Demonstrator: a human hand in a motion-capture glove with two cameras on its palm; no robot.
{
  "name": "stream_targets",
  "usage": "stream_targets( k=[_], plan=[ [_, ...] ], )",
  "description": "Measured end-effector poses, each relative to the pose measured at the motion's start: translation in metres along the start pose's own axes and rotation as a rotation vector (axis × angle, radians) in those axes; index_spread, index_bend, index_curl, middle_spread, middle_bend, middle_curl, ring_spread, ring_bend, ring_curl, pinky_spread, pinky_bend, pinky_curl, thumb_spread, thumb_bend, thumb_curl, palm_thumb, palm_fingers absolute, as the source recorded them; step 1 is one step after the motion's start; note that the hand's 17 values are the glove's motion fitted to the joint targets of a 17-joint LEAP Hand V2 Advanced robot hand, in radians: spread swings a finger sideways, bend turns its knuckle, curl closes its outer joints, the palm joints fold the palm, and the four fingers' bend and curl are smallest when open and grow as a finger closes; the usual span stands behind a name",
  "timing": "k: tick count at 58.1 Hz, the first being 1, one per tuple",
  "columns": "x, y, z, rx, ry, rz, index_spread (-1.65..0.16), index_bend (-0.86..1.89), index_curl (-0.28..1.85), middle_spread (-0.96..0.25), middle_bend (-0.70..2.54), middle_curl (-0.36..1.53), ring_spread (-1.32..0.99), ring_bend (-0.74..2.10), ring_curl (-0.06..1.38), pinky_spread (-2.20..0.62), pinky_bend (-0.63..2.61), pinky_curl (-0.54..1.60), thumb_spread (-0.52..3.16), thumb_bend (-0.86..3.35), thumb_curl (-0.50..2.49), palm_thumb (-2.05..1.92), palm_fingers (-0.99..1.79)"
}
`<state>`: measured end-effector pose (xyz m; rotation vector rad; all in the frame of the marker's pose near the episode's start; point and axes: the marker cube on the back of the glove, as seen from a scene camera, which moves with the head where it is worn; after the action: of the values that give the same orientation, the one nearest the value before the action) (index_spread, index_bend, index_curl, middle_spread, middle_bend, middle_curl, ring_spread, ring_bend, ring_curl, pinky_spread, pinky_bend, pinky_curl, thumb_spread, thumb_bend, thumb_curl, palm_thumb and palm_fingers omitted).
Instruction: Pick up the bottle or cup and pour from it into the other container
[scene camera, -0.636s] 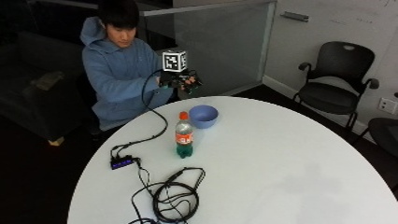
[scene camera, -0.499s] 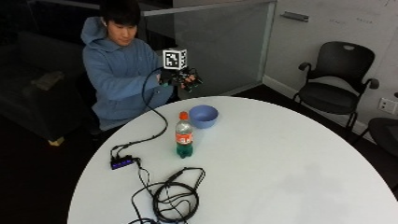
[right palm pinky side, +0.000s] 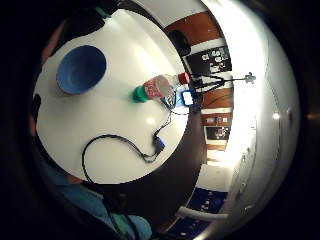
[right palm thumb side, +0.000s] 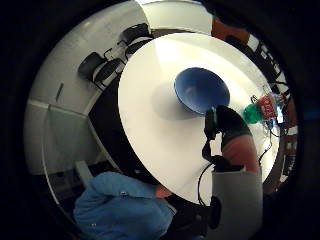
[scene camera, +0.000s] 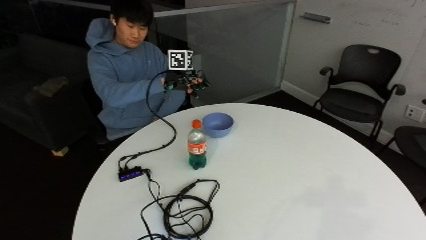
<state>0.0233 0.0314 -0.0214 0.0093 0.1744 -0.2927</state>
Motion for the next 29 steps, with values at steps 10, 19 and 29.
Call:
stream_targets(
  k=[10,19,29],
  plan=[
    [0.012,0.008,-0.002,0.138,-0.015,0.332,-0.36,0.16,0.27,0.00,0.17,0.21,0.14,0.45,0.25,0.21,0.47,0.31,1.05,0.12,0.40,0.80,0.28],
    [0.033,0.029,-0.002,0.254,-0.032,0.386,-0.36,0.14,0.26,0.00,0.18,0.23,0.14,0.46,0.26,0.21,0.47,0.33,1.09,0.04,0.41,0.76,0.26],
    [0.055,0.059,0.001,0.368,-0.101,0.447,-0.36,0.13,0.25,-0.01,0.18,0.25,0.15,0.48,0.28,0.22,0.47,0.33,1.10,-0.03,0.42,0.71,0.16]
  ],
)
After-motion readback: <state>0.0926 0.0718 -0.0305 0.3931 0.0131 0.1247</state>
